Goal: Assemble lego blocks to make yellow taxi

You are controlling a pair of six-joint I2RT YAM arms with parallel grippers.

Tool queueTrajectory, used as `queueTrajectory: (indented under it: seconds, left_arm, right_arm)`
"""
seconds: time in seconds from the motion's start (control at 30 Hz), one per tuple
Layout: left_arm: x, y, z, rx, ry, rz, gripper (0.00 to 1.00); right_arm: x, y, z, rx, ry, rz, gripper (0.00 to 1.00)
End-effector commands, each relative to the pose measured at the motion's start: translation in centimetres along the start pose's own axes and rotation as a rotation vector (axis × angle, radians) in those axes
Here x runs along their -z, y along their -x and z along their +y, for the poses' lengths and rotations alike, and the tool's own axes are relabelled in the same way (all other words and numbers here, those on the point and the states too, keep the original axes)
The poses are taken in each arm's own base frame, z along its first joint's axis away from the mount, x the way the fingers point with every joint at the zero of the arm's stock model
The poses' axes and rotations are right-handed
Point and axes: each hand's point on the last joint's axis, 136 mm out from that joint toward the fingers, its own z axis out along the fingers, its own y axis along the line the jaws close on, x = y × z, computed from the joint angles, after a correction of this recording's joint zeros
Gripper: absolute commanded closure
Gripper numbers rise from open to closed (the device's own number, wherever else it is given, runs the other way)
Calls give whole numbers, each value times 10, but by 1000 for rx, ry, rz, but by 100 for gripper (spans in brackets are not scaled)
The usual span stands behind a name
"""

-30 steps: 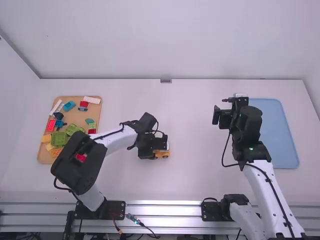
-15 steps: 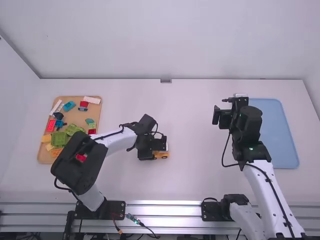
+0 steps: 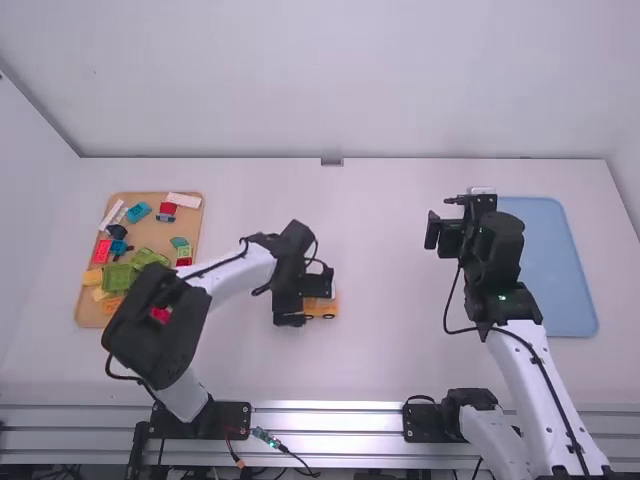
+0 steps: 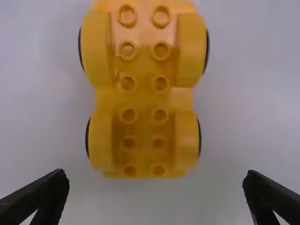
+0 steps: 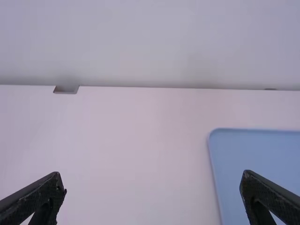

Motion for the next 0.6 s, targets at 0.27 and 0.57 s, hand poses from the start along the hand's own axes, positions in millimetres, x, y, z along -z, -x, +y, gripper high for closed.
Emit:
queueTrajectory:
  seconds: [0.27,0.57]
  left_arm:
    - [110,-12,37,131,59,86,1]
    - [190,-101,100,738,369,-47,1]
  right_arm:
    - [6,17,0,-3,-3,-42,1]
    - [6,23,0,-3,-3,-66,1]
